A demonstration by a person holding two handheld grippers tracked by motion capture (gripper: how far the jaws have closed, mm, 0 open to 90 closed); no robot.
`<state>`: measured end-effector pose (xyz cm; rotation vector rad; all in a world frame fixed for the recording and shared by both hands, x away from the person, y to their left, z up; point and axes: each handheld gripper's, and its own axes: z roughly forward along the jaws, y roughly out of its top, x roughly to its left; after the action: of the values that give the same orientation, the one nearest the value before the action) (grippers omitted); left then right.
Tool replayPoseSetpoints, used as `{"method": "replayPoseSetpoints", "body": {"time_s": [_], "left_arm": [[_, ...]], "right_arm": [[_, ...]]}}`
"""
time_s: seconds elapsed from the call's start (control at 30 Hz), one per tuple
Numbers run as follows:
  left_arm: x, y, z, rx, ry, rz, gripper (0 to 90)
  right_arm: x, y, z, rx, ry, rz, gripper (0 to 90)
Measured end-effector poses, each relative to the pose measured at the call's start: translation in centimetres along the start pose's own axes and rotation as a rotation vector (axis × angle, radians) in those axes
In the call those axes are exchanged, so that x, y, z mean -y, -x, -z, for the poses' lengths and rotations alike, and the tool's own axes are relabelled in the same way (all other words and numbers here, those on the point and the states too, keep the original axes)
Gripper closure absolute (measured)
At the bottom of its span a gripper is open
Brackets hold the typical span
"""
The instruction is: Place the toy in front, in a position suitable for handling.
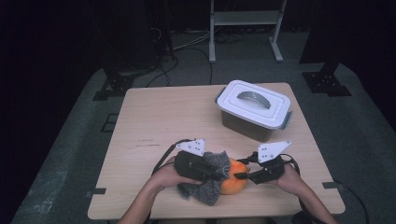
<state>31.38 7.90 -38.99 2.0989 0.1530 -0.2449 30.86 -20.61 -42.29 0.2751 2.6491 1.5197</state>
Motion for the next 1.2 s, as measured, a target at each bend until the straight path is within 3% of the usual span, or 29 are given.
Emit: {"method": "replayPoseSetpoints", "body": {"time_s": [0.33,0.4,0.6,0.77,0.9,1.03,1.1,1.2], "left_arm": [[1.8,-0.1,1.7,-0.058,-0.064,0.015,77.5],[1.9,-0.1,2.1,-0.059,-0.054,0.018,77.5],[0.1,0.3,2.3,-0.038,0.018,-0.008,77.4],[-1.1,0.1,1.1,-0.079,-0.038,-0.028,77.3],[-0.2,0.2,0.4,-0.051,-0.057,-0.010,77.6],[0.4,0.6,0.7,-0.037,-0.072,-0.010,77.7],[0.4,0.8,0.9,-0.031,-0.076,-0.007,77.6],[0.0,0.9,1.3,-0.037,-0.066,-0.015,77.6]], "right_arm": [[0.4,0.5,0.1,0.005,0.019,-0.026,53.1],[0.4,0.5,0.2,0.011,0.021,-0.031,53.1],[0.0,0.1,-0.2,0.017,0.016,-0.018,53.4],[-0.7,-0.8,-0.8,0.014,-0.006,0.020,52.8],[-0.6,-0.9,-0.2,0.000,0.001,-0.013,35.2],[-0.6,-1.3,0.1,0.003,-0.013,-0.035,28.9],[-0.6,-1.3,-0.2,-0.004,-0.017,-0.039,29.6],[-0.7,-1.6,-1.0,-0.024,-0.027,-0.041,38.9]]}}
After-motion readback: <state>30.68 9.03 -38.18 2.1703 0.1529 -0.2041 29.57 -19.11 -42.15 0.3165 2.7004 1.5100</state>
